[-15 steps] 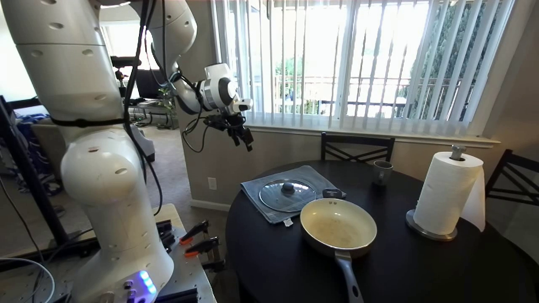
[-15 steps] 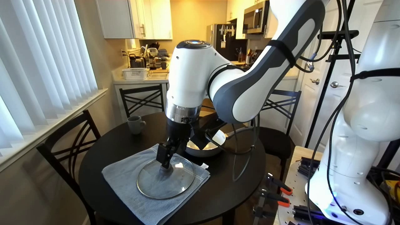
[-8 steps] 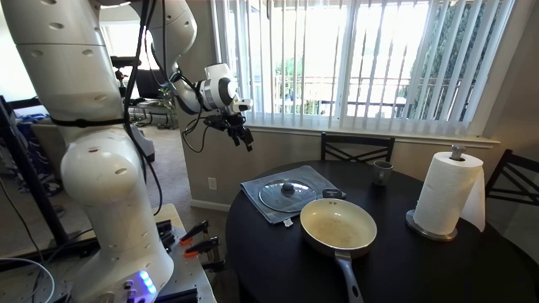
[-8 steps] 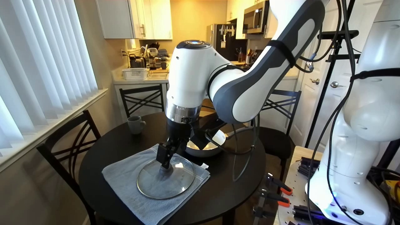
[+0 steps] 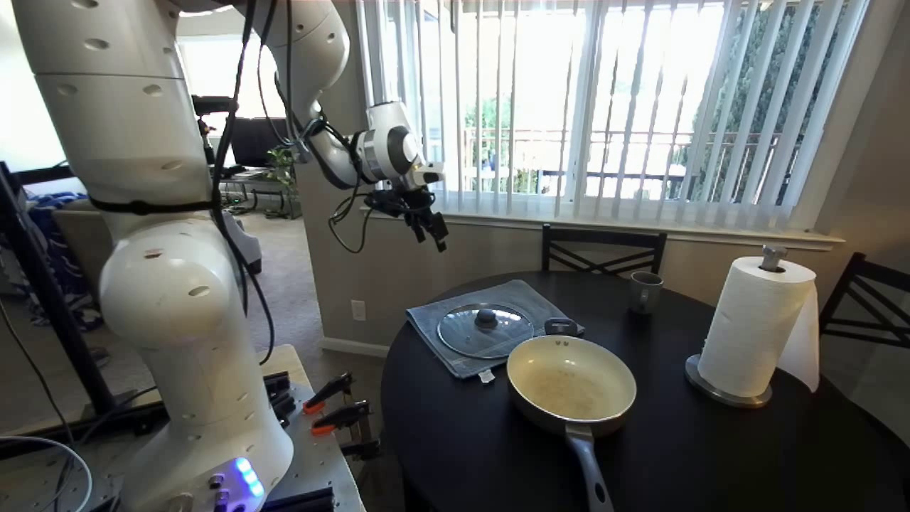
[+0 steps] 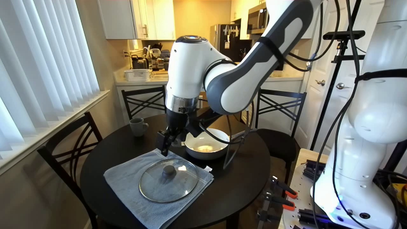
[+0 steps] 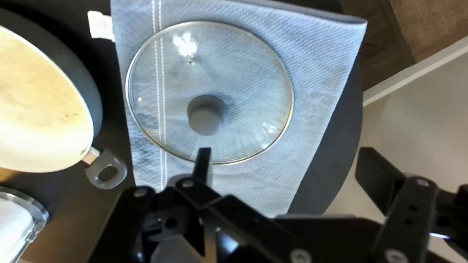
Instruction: Put the lid on the pot
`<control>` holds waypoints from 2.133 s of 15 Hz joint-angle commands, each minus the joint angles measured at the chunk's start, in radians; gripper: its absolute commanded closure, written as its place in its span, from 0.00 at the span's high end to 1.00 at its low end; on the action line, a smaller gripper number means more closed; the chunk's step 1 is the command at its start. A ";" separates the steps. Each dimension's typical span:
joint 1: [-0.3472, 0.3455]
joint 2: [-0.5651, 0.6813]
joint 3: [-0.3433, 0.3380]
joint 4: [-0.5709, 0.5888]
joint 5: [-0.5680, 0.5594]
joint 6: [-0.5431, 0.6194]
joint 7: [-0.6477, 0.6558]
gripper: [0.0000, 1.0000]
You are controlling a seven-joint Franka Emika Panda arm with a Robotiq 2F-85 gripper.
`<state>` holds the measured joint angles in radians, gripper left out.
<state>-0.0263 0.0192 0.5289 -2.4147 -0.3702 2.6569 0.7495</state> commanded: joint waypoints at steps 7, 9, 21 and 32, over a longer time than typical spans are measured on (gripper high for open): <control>0.201 0.383 -0.347 0.358 0.012 -0.078 -0.275 1.00; 0.254 0.446 -0.388 0.387 0.013 -0.052 -0.304 1.00; 0.271 0.682 -0.461 0.524 0.291 0.149 -0.440 1.00; 0.256 0.679 -0.483 0.533 0.290 -0.051 -0.509 1.00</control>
<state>0.2540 0.7027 0.0052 -1.8900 -0.1193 2.6391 0.3149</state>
